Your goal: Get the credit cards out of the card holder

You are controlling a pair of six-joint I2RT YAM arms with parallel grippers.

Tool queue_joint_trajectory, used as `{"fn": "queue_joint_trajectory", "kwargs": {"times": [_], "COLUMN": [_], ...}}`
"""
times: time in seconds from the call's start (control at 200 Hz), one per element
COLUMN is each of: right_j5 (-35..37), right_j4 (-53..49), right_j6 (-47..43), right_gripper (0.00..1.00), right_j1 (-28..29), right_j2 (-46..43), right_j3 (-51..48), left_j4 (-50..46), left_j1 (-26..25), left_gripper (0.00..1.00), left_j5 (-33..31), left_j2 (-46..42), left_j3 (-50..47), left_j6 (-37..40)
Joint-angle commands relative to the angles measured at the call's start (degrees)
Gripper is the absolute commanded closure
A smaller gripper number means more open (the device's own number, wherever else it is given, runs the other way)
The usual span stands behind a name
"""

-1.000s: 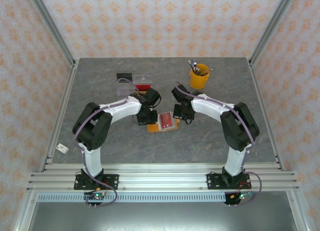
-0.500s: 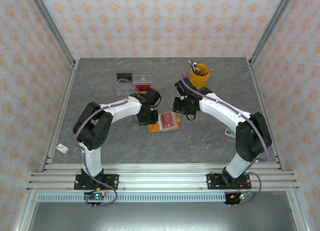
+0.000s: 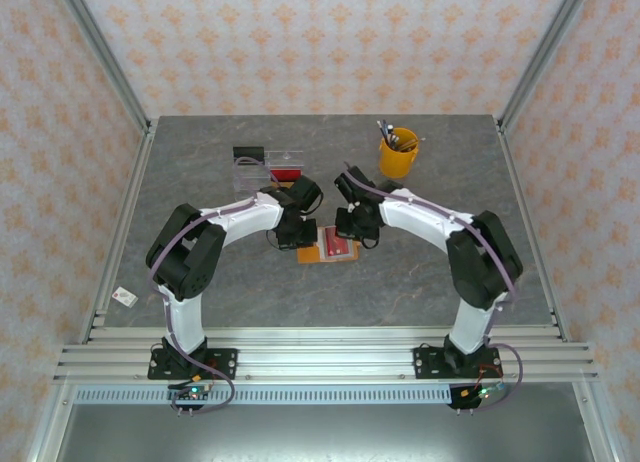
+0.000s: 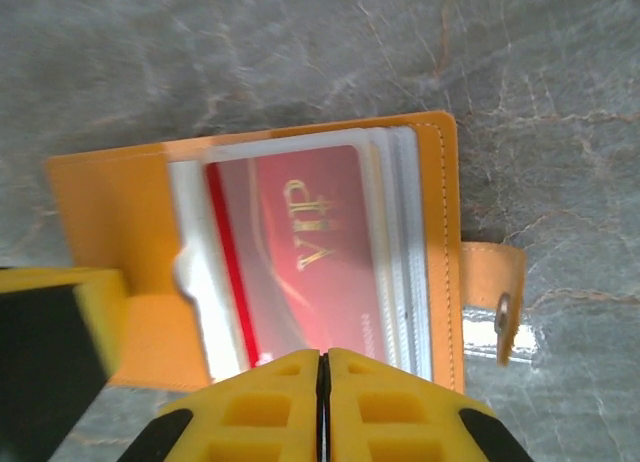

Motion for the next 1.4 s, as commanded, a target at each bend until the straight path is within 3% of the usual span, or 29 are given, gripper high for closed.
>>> {"fn": "queue_joint_trajectory", "kwargs": {"times": [0.0, 0.225, 0.415, 0.681, 0.816, 1.001, 1.206, 1.396], "right_j5": [2.7, 8.2, 6.0, 3.9, 3.9, 3.1, 1.6, 1.0], "right_j4": [-0.3, -1.8, -0.3, 0.8, 1.3, 2.2, 3.4, 2.9], "right_j6": [0.9, 1.4, 1.3, 1.3, 1.5, 1.8, 2.0, 0.9], "right_gripper": [0.9, 0.85, 0.85, 0.86, 0.86, 0.87, 0.87, 0.87], "right_j1": [0.2, 0.1, 0.1, 0.0, -0.3, -0.5, -1.0, -1.4], "right_j2": [2.8, 5.5, 7.3, 8.2, 7.9, 7.5, 7.5, 7.0], "right_j3": [3.0, 3.1, 2.3, 1.8, 1.3, 0.4, -0.8, -1.2], "left_j4": [0.3, 0.2, 4.9, 12.7, 13.9, 18.3, 17.3, 19.1], "left_j1": [0.5, 0.6, 0.9, 0.9, 0.9, 0.9, 1.1, 1.8], "left_gripper": [0.89, 0.9, 0.92, 0.92, 0.92, 0.9, 0.81, 0.81], "left_j5": [-1.0, -1.5, -1.5, 5.5, 5.8, 10.8, 9.2, 7.9], "left_j2": [-2.0, -2.0, -5.1, -8.7, -8.9, -6.6, -4.1, -3.2], "left_j3": [-0.6, -0.8, -3.2, -3.4, -3.3, -4.3, -4.8, -7.4], "left_j6": [-1.1, -1.1, -2.9, -4.1, -7.0, -11.8, -11.1, -9.5]}}
